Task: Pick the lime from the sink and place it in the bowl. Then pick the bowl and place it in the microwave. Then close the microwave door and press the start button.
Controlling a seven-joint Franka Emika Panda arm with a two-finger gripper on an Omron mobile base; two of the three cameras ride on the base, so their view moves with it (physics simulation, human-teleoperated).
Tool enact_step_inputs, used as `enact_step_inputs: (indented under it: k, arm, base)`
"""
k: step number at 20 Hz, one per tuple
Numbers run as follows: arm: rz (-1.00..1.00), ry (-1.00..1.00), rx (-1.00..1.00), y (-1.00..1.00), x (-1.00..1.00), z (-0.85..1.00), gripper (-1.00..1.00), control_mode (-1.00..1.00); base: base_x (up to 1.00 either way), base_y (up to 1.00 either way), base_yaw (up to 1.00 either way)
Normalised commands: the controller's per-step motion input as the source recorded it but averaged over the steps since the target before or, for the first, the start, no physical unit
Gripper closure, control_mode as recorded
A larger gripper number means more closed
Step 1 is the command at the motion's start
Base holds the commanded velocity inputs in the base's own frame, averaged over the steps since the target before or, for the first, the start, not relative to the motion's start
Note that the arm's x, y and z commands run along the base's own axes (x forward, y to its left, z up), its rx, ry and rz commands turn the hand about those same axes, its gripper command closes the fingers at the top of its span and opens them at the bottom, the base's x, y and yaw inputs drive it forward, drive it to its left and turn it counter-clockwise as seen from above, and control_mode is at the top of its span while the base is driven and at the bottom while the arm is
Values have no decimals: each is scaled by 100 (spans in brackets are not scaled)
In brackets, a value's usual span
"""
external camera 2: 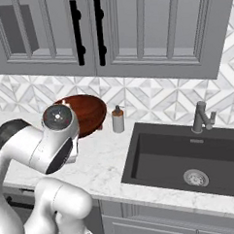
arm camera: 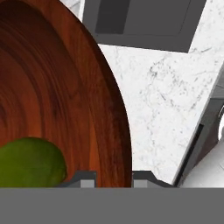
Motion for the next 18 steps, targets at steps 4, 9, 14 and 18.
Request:
enact_step_inputs:
  k: [4, 9, 14, 18]
  arm:
    - [-12, 0, 0, 0, -30, 65, 100, -100]
    - [-9, 0, 0, 0, -34, 38, 100, -100]
    - [-4, -3, 0, 1, -38, 15, 100, -100]
    - [-3, -1, 0, 9, -46, 22, 100, -100]
  base:
    - [0, 0, 0]
    - [0, 0, 0]
    - [0, 0, 0]
    - [0, 0, 0]
